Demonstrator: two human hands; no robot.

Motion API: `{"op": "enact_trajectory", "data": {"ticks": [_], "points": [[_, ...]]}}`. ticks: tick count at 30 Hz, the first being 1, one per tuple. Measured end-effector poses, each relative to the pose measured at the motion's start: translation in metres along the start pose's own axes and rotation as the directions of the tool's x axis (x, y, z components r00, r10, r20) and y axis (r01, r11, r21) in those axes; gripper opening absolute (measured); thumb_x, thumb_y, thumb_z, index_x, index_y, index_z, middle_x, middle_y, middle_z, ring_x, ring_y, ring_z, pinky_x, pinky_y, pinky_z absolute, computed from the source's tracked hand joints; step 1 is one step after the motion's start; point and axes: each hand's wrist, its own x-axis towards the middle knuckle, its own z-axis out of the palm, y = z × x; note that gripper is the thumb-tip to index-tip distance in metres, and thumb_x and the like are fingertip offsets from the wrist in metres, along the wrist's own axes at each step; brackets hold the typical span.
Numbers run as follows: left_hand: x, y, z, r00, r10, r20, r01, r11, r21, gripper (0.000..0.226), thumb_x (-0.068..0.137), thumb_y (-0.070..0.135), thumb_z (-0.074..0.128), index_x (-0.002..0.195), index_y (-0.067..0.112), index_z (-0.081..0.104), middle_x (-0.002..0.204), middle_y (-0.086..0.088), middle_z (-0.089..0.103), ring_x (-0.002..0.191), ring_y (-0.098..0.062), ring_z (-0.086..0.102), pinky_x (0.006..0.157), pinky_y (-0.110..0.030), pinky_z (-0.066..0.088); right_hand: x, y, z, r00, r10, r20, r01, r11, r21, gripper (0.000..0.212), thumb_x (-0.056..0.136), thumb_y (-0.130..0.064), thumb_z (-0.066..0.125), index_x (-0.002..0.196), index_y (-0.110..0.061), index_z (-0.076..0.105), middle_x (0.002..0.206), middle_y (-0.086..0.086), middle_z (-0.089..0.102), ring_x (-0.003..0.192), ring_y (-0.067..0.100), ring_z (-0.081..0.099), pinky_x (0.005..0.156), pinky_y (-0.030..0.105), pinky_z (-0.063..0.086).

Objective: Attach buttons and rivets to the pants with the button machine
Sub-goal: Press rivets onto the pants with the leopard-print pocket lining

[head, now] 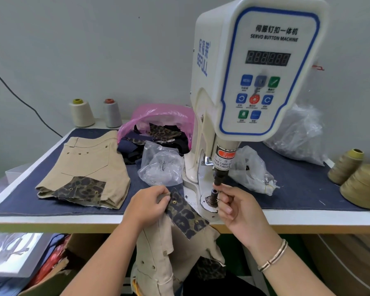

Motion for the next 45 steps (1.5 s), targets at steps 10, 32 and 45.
{"op": "enact_trajectory", "data": {"ticks": [10, 32, 45], "points": [[0.0, -0.002, 0.001, 1.0, 0.013, -0.011, -0.013, 1.0, -0.002, 0.006, 0.089, 0.029, 0.056, 0.086, 0.032, 0.06, 0.087, 0.014, 0.066, 0.09, -0.012, 0.059, 0.074, -0.03, 0.041, -0.004, 0.051, 0.04, 0.984, 0.147, 0.097, -0.128, 0.976, -0.174, 0.026, 0.085, 0.002, 0.051, 0.102, -0.002, 0.07, 0.068, 0.007, 0.059, 0.05, 0.012, 0.052, 0.045, 0.021, 0.045], [0.002, -0.007, 0.003, 0.993, 0.115, -0.04, -0.113, 0.993, 0.031, 0.009, 0.087, 0.028, 0.05, 0.078, 0.029, 0.051, 0.086, 0.006, 0.065, 0.083, -0.017, 0.058, 0.068, -0.029, 0.029, 0.149, 0.07, 0.086, 0.879, -0.365, 0.308, 0.089, -0.509, -0.856, 0.022, 0.091, -0.007, 0.046, 0.101, -0.01, 0.066, 0.105, 0.01, 0.062, 0.095, 0.028, 0.061, 0.066, 0.028, 0.038], [0.003, -0.009, 0.005, 0.991, 0.129, -0.04, -0.128, 0.991, 0.022, 0.009, 0.087, 0.029, 0.051, 0.086, 0.027, 0.06, 0.089, 0.01, 0.065, 0.086, -0.014, 0.058, 0.072, -0.027, 0.031, 0.144, 0.072, 0.082, 0.84, -0.47, 0.272, 0.155, -0.273, -0.949, 0.013, 0.091, -0.018, 0.047, 0.09, -0.011, 0.058, 0.099, 0.007, 0.06, 0.086, 0.027, 0.059, 0.067, 0.034, 0.042]]}}
